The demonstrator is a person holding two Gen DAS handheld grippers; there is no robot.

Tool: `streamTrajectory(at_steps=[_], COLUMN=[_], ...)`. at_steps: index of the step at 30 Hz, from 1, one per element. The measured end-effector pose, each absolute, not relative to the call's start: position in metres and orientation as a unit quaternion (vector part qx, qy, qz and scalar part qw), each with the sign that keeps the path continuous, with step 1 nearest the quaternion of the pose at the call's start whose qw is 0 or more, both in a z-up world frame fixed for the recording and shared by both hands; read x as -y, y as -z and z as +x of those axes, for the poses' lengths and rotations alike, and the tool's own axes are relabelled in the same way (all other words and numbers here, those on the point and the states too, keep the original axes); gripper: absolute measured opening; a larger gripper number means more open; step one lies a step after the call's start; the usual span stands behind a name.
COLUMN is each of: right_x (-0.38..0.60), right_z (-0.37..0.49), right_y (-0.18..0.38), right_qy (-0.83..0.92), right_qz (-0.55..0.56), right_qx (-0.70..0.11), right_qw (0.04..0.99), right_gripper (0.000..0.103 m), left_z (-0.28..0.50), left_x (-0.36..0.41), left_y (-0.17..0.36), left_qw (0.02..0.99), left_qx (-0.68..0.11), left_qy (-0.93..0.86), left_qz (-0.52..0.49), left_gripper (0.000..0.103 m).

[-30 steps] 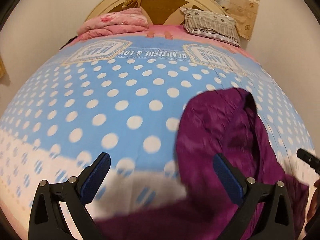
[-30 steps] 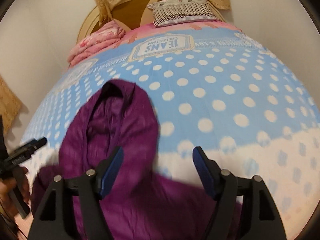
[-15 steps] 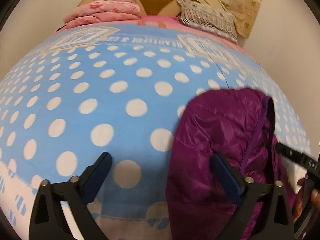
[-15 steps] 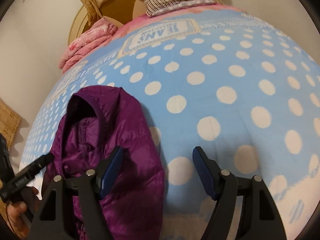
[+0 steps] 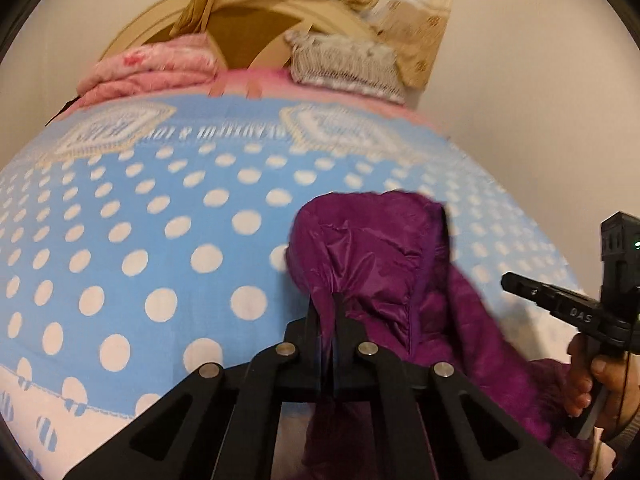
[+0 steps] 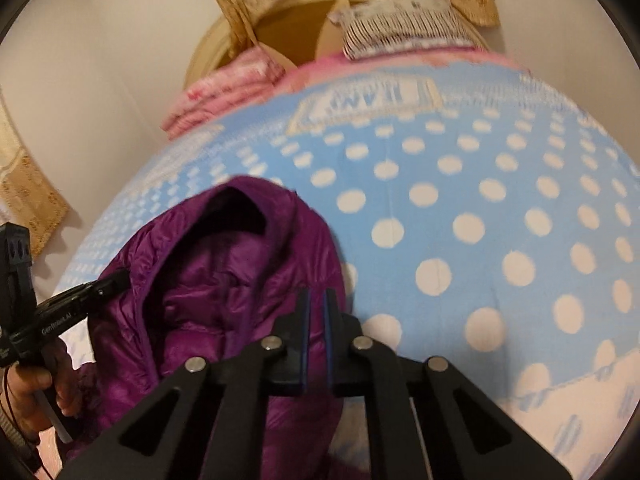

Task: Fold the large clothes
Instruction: 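Grasp the jacket with the left gripper while the right gripper holds it, lifting together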

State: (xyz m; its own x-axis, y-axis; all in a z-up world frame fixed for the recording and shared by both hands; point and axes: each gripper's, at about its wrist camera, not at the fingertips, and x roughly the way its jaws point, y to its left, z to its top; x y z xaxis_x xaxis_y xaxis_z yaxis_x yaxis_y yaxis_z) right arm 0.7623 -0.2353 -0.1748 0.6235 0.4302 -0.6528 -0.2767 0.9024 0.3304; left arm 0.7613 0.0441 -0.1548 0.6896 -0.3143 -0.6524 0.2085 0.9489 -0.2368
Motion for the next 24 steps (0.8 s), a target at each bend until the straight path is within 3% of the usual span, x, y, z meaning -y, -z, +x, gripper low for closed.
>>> streamTrajectory(at_steps=[3,4,5,6,7,13,15,16,17,20,24], right_x=[0.237,0.238,0.237,0.237,0.235,0.214,0.211,0.206,0.202,0.200,0.213], right_z=[0.763,0.763,0.765,0.766,0.768,0.803,0.812,0.817,0.817,0.806,0.780], right_y=[0.176,0.175,0.173,0.172,0.171,0.193,0.208,0.218,0.223,0.216,0.181], right_qy=[-0.192,-0.184,-0.178,-0.176,-0.174,-0.161,-0.161,-0.167,-0.177,-0.174,-0.186], right_qz=[0.109,0.113,0.114,0.114,0.110,0.061,0.059,0.051,0.045,0.014,0.017], right_qx=[-0.423,-0.426,-0.420,-0.413,-0.407,-0.425,-0.442,-0.459,-0.467,-0.443,-0.385], right_qw=[0.879,0.878,0.883,0.886,0.890,0.889,0.880,0.871,0.865,0.879,0.904], right_gripper=[0.012,0.022,0.055,0.071,0.077,0.073,0.068,0.046,0.012,0.006,0.006], left_z=[0.757,0.757,0.758,0.760,0.763,0.787,0.790,0.791,0.792,0.790,0.775], left_x=[-0.035,-0.034,-0.034,-0.035,-0.037,-0.049,-0.046,-0.044,-0.044,-0.045,-0.044], left_y=[0.154,0.155,0.157,0.161,0.165,0.199,0.207,0.211,0.212,0.207,0.180], left_qw=[0.917,0.918,0.917,0.916,0.916,0.905,0.903,0.902,0.901,0.905,0.920], left_qx=[-0.375,-0.377,-0.381,-0.385,-0.387,-0.413,-0.417,-0.419,-0.421,-0.411,-0.376], left_qy=[0.130,0.123,0.116,0.111,0.104,0.087,0.091,0.093,0.093,0.097,0.103], left_qz=[-0.036,-0.031,-0.030,-0.029,-0.025,-0.054,-0.048,-0.044,-0.044,-0.048,-0.040], left_gripper=[0.002,0.002,0.002,0.002,0.002,0.002,0.002,0.002,0.002,0.002,0.002])
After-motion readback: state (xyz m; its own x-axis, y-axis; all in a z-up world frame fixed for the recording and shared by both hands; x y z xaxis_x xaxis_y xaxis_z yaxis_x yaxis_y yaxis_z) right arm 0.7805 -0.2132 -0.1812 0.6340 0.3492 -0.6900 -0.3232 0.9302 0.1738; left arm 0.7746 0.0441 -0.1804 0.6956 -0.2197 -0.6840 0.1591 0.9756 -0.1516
